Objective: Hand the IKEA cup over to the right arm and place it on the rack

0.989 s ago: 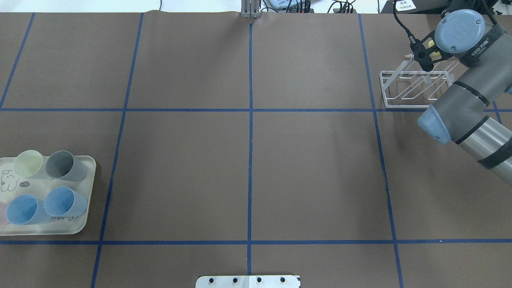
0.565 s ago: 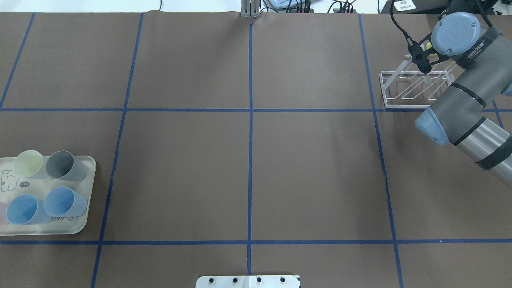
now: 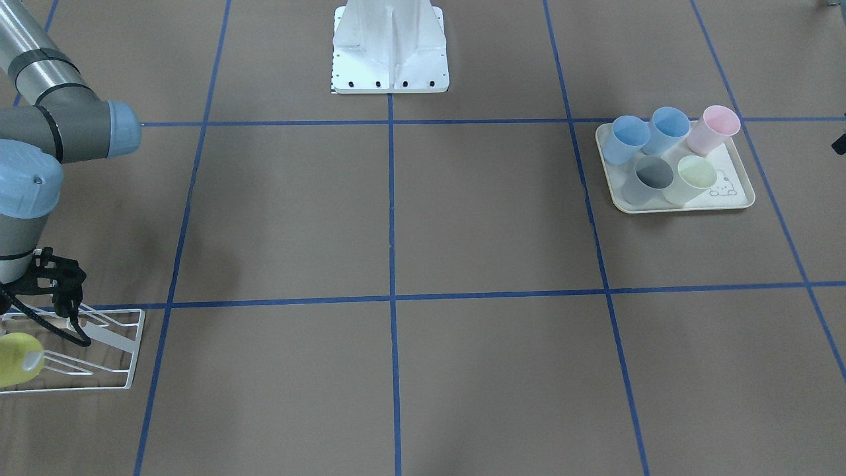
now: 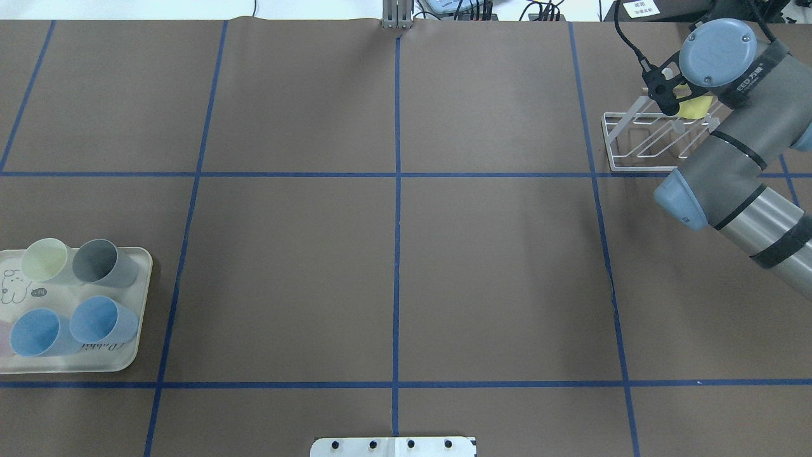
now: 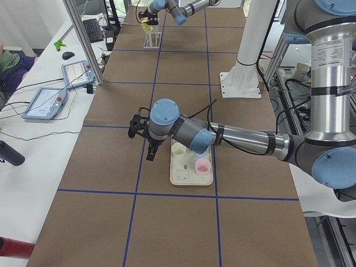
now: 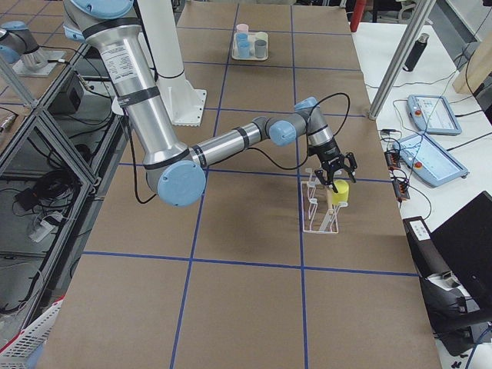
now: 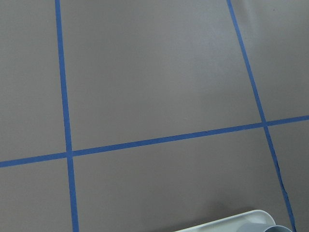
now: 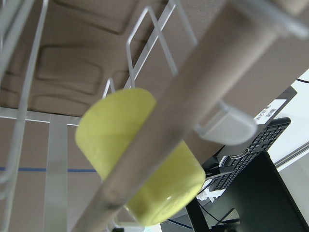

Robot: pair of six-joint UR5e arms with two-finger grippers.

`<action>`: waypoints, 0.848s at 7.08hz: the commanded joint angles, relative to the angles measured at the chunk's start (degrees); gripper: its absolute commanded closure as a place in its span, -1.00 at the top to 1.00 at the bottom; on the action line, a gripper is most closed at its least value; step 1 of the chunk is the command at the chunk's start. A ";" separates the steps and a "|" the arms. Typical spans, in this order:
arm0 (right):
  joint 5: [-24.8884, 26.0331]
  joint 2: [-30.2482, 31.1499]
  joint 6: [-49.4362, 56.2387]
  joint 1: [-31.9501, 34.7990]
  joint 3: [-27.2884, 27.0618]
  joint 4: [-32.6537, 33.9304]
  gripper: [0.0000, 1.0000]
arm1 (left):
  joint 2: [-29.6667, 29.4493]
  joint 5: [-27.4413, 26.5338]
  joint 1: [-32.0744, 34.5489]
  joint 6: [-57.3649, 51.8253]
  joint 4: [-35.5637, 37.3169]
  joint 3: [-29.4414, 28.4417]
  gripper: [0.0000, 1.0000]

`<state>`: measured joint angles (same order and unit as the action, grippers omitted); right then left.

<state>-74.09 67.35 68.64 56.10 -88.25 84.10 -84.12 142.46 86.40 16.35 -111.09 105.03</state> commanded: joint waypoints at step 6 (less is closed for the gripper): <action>-17.78 -4.87 -5.66 6.81 -4.01 0.62 0.87 | 0.18 -0.42 0.52 0.09 -0.18 2.10 1.00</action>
<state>-84.98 63.05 67.02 60.50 -90.18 84.49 -83.98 142.51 86.69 16.37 -111.16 106.15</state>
